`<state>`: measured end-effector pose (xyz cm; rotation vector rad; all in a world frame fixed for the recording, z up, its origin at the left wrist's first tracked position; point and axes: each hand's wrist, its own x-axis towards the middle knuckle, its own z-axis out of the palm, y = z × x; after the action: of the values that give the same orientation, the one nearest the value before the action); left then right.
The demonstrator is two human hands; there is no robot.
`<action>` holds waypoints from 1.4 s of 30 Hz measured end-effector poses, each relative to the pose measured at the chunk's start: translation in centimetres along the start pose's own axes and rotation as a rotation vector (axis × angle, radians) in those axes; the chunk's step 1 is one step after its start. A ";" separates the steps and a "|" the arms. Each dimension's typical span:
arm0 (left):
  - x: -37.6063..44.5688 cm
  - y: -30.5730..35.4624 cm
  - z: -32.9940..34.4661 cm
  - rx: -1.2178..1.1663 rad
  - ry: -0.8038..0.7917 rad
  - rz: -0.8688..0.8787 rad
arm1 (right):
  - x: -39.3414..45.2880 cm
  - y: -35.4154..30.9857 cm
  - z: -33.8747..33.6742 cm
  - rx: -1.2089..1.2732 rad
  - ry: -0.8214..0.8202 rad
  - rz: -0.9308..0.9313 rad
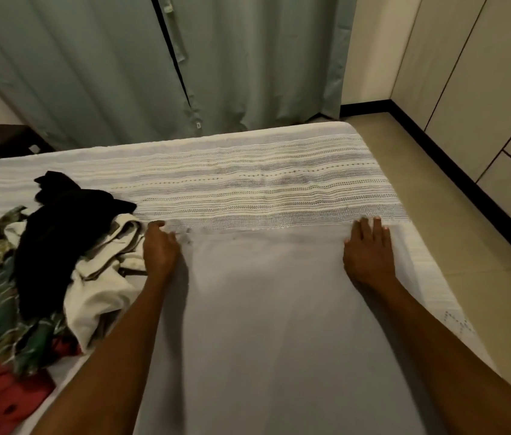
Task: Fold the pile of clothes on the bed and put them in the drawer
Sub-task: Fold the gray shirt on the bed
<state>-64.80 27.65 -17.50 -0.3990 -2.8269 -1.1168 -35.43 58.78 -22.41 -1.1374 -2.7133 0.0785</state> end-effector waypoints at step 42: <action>-32.8 2.3 -9.6 -0.100 -0.750 0.225 | -9.4 -17.8 -4.3 0.958 -0.325 0.410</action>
<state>-32.85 15.81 -14.35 -1.3611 -3.1834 -1.2585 -40.57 39.48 -17.46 -1.3443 -2.0903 1.5236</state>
